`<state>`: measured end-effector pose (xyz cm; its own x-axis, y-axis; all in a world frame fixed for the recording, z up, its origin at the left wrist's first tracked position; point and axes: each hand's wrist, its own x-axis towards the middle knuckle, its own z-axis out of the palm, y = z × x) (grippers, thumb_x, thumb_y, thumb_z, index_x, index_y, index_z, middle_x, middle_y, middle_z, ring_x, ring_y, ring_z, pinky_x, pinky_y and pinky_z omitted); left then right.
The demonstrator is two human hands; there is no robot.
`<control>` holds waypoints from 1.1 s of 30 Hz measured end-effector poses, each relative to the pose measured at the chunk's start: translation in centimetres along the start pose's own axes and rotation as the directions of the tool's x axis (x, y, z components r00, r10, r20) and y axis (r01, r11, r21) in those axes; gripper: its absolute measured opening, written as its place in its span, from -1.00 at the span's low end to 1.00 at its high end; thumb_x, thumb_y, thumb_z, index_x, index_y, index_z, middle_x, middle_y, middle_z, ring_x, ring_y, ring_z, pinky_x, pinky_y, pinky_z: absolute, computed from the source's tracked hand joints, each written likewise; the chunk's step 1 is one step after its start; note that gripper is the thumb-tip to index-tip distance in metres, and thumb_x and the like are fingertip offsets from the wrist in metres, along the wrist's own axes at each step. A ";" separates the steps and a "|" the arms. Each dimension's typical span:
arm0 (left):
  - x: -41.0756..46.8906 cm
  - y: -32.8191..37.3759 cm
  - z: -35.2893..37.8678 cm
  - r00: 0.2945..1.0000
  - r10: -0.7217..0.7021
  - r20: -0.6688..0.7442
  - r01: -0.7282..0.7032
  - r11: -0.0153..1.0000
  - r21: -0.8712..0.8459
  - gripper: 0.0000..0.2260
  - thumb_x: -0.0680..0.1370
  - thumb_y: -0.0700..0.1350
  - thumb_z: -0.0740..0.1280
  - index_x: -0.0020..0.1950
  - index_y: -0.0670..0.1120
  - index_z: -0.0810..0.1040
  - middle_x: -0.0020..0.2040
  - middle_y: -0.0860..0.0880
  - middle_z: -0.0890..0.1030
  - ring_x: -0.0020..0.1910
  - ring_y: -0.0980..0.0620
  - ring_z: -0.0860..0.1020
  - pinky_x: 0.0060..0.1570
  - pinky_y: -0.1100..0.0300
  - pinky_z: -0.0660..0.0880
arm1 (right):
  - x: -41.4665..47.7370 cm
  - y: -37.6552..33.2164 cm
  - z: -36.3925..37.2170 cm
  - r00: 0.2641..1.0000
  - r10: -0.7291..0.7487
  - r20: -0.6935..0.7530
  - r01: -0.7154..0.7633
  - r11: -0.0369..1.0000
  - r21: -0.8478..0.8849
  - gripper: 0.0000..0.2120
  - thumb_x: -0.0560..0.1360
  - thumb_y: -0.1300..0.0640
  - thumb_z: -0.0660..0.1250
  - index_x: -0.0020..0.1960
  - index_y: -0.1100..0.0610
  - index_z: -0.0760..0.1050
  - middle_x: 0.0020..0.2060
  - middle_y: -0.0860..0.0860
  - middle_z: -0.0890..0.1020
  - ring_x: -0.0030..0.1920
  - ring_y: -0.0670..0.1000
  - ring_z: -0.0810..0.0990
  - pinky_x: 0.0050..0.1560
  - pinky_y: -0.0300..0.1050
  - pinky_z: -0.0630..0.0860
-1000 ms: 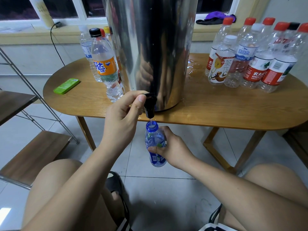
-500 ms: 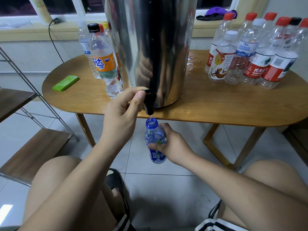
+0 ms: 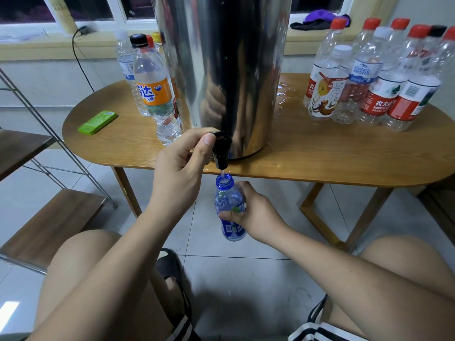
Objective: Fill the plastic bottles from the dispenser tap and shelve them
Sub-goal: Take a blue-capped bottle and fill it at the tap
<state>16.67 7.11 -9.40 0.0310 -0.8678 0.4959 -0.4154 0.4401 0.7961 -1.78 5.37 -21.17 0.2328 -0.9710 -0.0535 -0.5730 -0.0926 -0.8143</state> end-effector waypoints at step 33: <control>0.0 0.5 0.1 1.000 0.001 0.000 -0.001 1.000 -0.031 -0.79 0.79 -0.07 0.27 0.25 -0.02 0.70 -0.02 0.10 0.71 -0.05 0.13 0.65 -0.09 0.33 0.55 | 0.0 0.1 0.2 1.000 -0.002 -0.007 0.002 1.000 -0.007 -0.28 0.49 -0.11 0.63 0.51 -0.05 0.33 0.37 -0.10 0.62 0.28 -0.04 0.62 0.24 -0.09 0.61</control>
<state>16.40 7.36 -9.03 0.0305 -0.8676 0.4964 -0.3873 0.4476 0.8060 -1.72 5.35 -21.37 0.2289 -0.9723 -0.0478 -0.5779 -0.0962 -0.8104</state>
